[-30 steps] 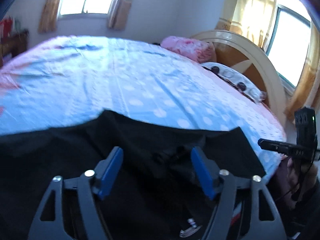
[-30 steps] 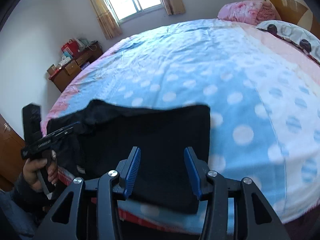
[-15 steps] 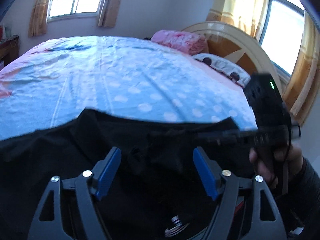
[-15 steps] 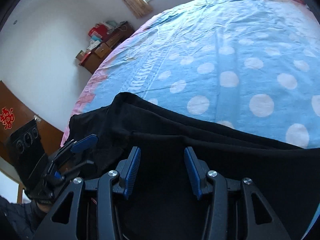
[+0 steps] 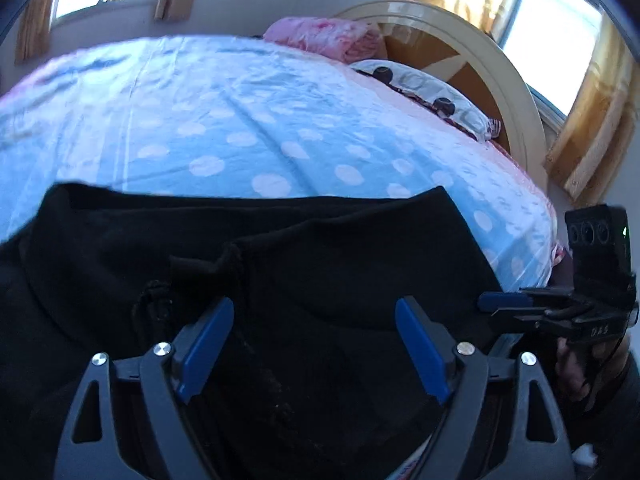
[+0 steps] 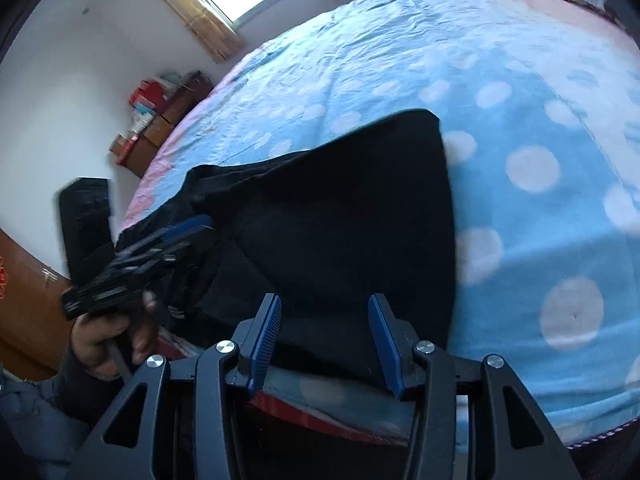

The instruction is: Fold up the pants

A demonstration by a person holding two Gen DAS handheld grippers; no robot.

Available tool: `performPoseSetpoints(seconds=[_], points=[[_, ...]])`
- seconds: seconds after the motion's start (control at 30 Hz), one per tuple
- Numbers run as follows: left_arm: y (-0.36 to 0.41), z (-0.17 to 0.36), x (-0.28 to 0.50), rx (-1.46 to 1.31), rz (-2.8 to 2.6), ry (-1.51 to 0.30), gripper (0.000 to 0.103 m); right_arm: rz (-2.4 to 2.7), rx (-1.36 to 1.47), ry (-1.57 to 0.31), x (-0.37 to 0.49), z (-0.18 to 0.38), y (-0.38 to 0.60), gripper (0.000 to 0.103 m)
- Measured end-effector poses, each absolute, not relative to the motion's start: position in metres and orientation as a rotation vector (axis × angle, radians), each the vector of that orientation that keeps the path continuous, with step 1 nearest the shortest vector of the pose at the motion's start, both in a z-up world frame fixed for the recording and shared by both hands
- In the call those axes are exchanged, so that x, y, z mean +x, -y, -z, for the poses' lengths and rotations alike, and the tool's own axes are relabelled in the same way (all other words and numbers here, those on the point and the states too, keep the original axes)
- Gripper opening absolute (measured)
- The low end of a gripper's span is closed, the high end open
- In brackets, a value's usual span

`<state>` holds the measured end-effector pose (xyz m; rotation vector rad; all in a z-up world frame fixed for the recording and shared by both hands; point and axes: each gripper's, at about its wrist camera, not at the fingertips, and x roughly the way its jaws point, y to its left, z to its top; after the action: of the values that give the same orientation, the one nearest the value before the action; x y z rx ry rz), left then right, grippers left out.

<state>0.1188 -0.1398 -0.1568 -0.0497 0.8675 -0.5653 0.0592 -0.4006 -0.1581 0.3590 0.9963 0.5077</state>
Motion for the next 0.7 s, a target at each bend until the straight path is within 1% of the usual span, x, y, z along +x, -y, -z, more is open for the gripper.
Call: performPoseSetpoints(seconds=[0.1, 0.23, 0.37, 0.5, 0.57, 0.7], points=[[0.147, 0.158, 0.114, 0.01, 0.554, -0.853, 0.09, -0.505, 0.342, -0.99, 0.059, 0.159, 0.4, 0.048], [0.144, 0.158, 0.112, 0.008, 0.554, -0.846, 0.09, -0.464, 0.238, -0.956, 0.053, 0.143, 0.385, 0.048], [0.137, 0.155, 0.112, -0.005, 0.556, -0.85, 0.09, -0.479, 0.166, -0.942, 0.051, 0.144, 0.359, 0.048], [0.127, 0.156, 0.111, -0.029, 0.563, -0.846, 0.09, -0.414, -0.044, -0.95, 0.046, 0.154, 0.331, 0.048], [0.121, 0.156, 0.11, -0.057, 0.573, -0.84, 0.09, -0.406, -0.105, -0.95, 0.042, 0.153, 0.327, 0.048], [0.114, 0.155, 0.107, -0.088, 0.578, -0.834, 0.09, -0.403, -0.074, -0.943, 0.039, 0.139, 0.329, 0.048]])
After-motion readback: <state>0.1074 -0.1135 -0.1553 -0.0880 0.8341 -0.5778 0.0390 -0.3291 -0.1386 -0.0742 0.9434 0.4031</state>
